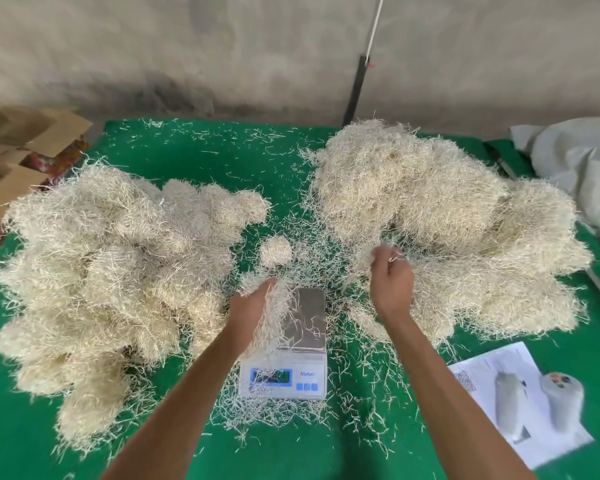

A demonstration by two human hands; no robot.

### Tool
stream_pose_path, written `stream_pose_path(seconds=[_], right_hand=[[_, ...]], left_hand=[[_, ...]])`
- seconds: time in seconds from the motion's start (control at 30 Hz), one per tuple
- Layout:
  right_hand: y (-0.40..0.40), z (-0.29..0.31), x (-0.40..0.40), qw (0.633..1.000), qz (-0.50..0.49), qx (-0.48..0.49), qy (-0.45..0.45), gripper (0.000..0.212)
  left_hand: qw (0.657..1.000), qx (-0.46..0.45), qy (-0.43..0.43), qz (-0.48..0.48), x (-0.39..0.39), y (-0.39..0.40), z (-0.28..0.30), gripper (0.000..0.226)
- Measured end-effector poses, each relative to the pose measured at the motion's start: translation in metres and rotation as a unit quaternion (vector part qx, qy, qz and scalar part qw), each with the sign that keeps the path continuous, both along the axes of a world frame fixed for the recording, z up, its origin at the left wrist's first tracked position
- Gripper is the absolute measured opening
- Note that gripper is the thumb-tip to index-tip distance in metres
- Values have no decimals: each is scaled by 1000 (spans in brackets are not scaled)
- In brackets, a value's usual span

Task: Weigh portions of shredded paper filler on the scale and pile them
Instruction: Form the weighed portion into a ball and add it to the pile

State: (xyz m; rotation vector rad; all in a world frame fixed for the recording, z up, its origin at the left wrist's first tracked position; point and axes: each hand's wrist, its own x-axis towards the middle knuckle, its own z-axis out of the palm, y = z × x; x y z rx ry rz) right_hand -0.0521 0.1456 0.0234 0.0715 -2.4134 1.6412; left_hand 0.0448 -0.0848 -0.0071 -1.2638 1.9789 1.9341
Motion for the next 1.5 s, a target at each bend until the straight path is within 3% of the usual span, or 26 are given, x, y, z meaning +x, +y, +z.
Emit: stream_pose_path(seconds=[0.03,0.1,0.13,0.2,0.23,0.3,0.37,0.43,0.5,0.57,0.63,0.73,0.8,0.87,0.93,1.07,1.17,1.33,1.5], right_hand=[[3,4,-1,999,-28,-7,28,42],[7,2,3,998,-43,4,34,44],[8,-5,6,999,-37,35,-5,47],[11,-24,14,980,-7,126,-156,59],[12,-33,20,955,11,173,-240,66],[13,-43,34,902,52,274,-329,58],[4,-41,50,879,74,355,-309,41],[-11,-36,65,922,100,306,-216,41],[-33,-21,79,955,191,131,-186,39],[-54,-13,85,935,272,23,-225,41],[-68,-12,81,937,266,21,-226,46],[-75,-21,65,957,203,5,-208,49],[-75,-27,54,960,175,8,-218,50],[-73,-37,51,959,180,50,-212,47],[-68,-48,52,963,176,82,-186,38],[-53,-62,65,973,106,111,-173,47],[-45,-66,75,980,35,84,-177,58],[-41,-69,93,976,108,86,-170,70],[-39,-71,106,970,127,111,-176,98]], left_hand=[[1000,0,7,13,1,0,-1,127],[997,11,59,45,5,0,-2,104],[995,10,77,66,7,-1,-2,93],[992,49,76,89,5,-2,-6,108],[991,71,77,88,4,0,-6,112],[980,139,115,83,6,4,-2,92],[946,272,148,93,5,0,-2,80],[921,340,157,111,7,5,8,55],[923,327,162,123,3,9,8,36],[916,343,178,109,2,15,10,37],[931,310,185,62,6,18,12,53],[988,110,111,2,16,3,6,72],[995,10,100,-11,28,-14,-5,65],[994,-29,76,-72,41,-27,-18,47],[991,-35,43,-125,55,-34,-33,32],[993,-13,41,-106,79,-40,-54,6],[993,36,58,-95,86,-41,-63,11],[989,53,105,-92,95,-32,-65,15],[988,68,134,-40,94,-27,-63,12]])
